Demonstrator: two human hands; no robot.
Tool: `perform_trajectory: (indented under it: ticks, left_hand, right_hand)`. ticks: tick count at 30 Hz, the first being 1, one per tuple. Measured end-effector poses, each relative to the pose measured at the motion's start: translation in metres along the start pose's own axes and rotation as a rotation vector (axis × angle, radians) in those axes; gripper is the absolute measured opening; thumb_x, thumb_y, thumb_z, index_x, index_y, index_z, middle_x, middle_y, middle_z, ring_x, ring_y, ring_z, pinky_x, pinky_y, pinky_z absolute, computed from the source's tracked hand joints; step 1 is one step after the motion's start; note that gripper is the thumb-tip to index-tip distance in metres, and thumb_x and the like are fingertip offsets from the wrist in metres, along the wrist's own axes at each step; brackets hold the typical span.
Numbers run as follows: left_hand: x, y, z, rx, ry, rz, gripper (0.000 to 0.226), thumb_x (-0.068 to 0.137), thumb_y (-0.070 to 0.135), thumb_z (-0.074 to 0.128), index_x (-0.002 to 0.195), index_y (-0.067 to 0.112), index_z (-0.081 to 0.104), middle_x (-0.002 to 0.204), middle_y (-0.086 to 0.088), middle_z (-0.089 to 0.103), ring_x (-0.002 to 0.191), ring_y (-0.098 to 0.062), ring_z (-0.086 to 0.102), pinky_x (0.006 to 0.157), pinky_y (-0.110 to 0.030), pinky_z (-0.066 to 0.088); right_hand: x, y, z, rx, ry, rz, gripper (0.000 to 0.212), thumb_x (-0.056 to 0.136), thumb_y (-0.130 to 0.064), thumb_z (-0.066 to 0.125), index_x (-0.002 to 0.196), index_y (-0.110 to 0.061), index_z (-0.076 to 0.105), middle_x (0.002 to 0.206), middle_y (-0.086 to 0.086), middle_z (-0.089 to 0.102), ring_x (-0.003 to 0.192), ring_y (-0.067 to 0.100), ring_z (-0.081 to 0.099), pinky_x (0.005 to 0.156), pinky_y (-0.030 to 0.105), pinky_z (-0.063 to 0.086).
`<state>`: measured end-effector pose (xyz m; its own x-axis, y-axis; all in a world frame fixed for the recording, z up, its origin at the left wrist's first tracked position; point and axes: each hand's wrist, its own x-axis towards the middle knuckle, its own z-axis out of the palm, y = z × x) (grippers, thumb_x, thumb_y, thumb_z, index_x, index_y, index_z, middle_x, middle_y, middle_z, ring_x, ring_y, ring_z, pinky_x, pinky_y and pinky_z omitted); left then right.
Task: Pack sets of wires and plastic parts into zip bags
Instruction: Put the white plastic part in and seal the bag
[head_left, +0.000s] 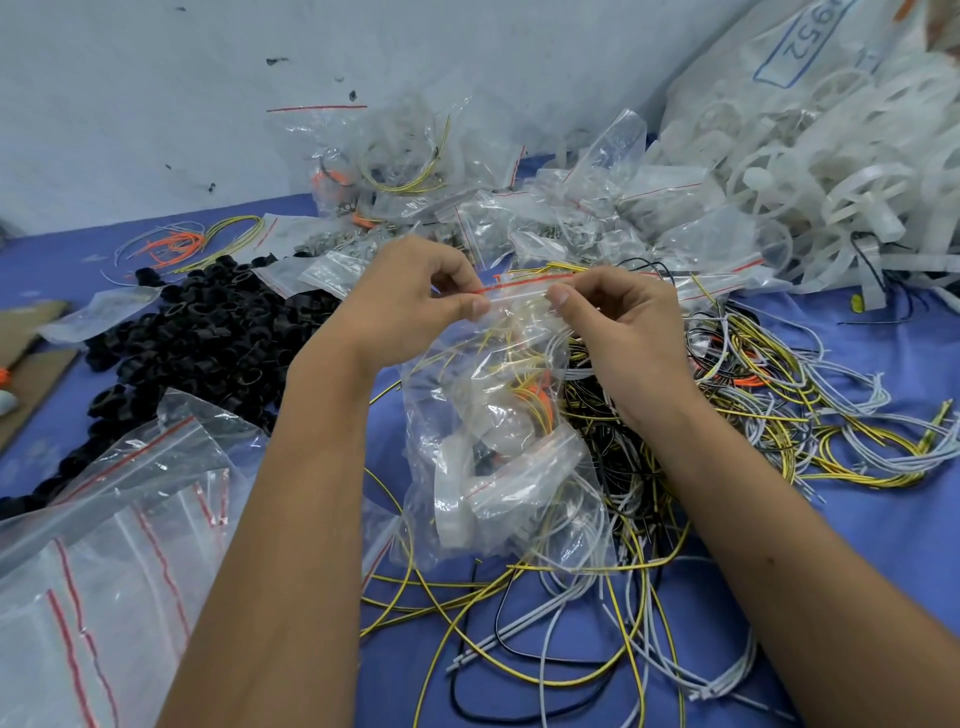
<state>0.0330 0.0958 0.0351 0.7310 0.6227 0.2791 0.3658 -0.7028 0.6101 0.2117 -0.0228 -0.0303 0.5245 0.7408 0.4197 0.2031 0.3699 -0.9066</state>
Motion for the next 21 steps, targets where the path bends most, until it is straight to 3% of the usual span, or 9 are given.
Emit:
perform_trajectory:
  ticks: [4, 7, 10, 14, 21]
  left_hand:
    - [-0.001, 0.003, 0.001, -0.016, 0.022, -0.004, 0.008, 0.086, 0.01, 0.082, 0.083, 0.015, 0.076, 0.082, -0.007, 0.076, 0.083, -0.031, 0.071, 0.084, -0.042, 0.056]
    - [-0.003, -0.003, -0.005, -0.028, 0.01, -0.031, 0.011, 0.088, 0.009, 0.079, 0.081, 0.016, 0.074, 0.078, -0.004, 0.074, 0.078, -0.023, 0.069, 0.08, -0.037, 0.055]
    - [-0.005, -0.008, -0.009, -0.01, -0.009, -0.024, 0.012, 0.089, 0.007, 0.077, 0.081, 0.015, 0.073, 0.079, -0.004, 0.074, 0.083, -0.028, 0.072, 0.084, -0.037, 0.055]
    - [-0.005, -0.01, -0.008, -0.051, 0.032, -0.037, 0.014, 0.088, 0.009, 0.079, 0.079, 0.018, 0.073, 0.076, 0.002, 0.074, 0.073, -0.008, 0.068, 0.076, -0.023, 0.054]
    - [-0.009, -0.022, -0.011, -0.098, 0.089, -0.059, 0.017, 0.087, 0.008, 0.079, 0.078, 0.021, 0.071, 0.076, 0.002, 0.071, 0.07, -0.004, 0.063, 0.073, -0.015, 0.049]
  right_hand:
    - [0.001, 0.0, 0.001, 0.065, 0.021, 0.031, 0.008, 0.091, -0.008, 0.076, 0.083, -0.01, 0.076, 0.076, 0.0, 0.069, 0.073, 0.013, 0.059, 0.072, 0.027, 0.049]
    - [0.0, 0.0, 0.0, 0.062, 0.025, 0.032, 0.01, 0.091, -0.007, 0.076, 0.082, -0.013, 0.076, 0.076, -0.003, 0.071, 0.073, 0.012, 0.06, 0.073, 0.026, 0.05]
    - [-0.001, -0.001, 0.001, 0.015, 0.007, 0.018, 0.01, 0.091, -0.008, 0.076, 0.082, -0.013, 0.076, 0.079, 0.0, 0.072, 0.074, 0.012, 0.061, 0.071, 0.024, 0.051]
    - [0.0, -0.001, 0.001, 0.063, 0.034, 0.034, 0.009, 0.091, -0.009, 0.076, 0.083, -0.013, 0.077, 0.077, 0.0, 0.071, 0.074, 0.013, 0.061, 0.071, 0.023, 0.051]
    - [0.0, 0.001, 0.002, 0.037, 0.019, 0.016, 0.014, 0.089, -0.013, 0.077, 0.079, -0.022, 0.077, 0.076, -0.008, 0.073, 0.071, 0.008, 0.062, 0.069, 0.021, 0.05]
